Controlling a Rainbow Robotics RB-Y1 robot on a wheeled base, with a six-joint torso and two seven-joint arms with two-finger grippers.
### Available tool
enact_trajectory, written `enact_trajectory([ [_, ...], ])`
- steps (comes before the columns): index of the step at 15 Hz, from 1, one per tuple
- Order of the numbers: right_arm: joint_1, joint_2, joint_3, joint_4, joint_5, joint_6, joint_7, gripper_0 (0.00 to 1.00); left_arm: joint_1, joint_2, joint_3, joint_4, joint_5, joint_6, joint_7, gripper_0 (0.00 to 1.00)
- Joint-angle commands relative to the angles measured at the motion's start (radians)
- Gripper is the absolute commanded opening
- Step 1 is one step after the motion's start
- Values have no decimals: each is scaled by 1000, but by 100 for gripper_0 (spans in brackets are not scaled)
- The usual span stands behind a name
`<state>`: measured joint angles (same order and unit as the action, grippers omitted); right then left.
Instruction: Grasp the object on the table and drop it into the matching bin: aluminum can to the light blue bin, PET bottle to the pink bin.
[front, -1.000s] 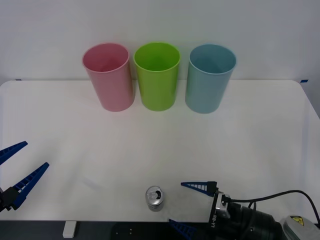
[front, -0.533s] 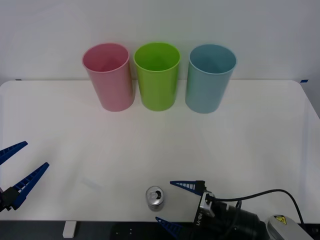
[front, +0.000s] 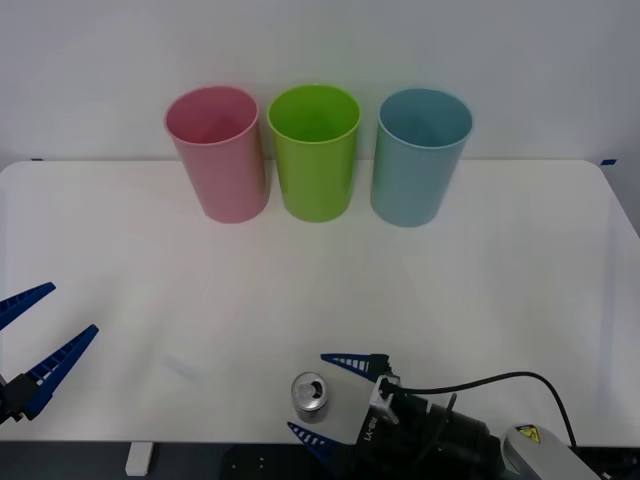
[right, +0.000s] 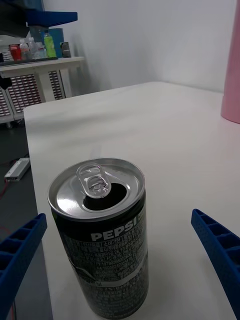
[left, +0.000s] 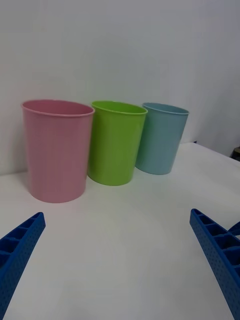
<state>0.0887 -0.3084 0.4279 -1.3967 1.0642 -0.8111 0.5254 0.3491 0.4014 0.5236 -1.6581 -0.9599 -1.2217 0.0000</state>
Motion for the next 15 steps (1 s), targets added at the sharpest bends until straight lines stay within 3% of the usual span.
enact_trajectory([
  [1, -1, 0, 17, 1, 0, 30, 13, 100, 0, 0, 0, 0, 0, 0, 0, 100],
  [7, -6, 17, 38, -1, 13, 72, 36, 100, 0, 0, 0, 0, 0, 0, 0, 100],
  [8, -6, 18, 38, -1, 13, 73, 42, 83, 0, 0, 0, 0, 0, 0, 0, 100],
  [9, -6, 18, 38, -1, 13, 73, 48, 14, 0, 0, 0, 0, 0, 0, 0, 100],
  [10, -6, 18, 37, -1, 13, 73, 50, 0, 0, 0, 0, 0, 0, 0, 0, 100],
  [15, -6, 18, 35, -1, 13, 73, 51, 0, 0, 0, 0, 0, 0, 0, 0, 100],
])
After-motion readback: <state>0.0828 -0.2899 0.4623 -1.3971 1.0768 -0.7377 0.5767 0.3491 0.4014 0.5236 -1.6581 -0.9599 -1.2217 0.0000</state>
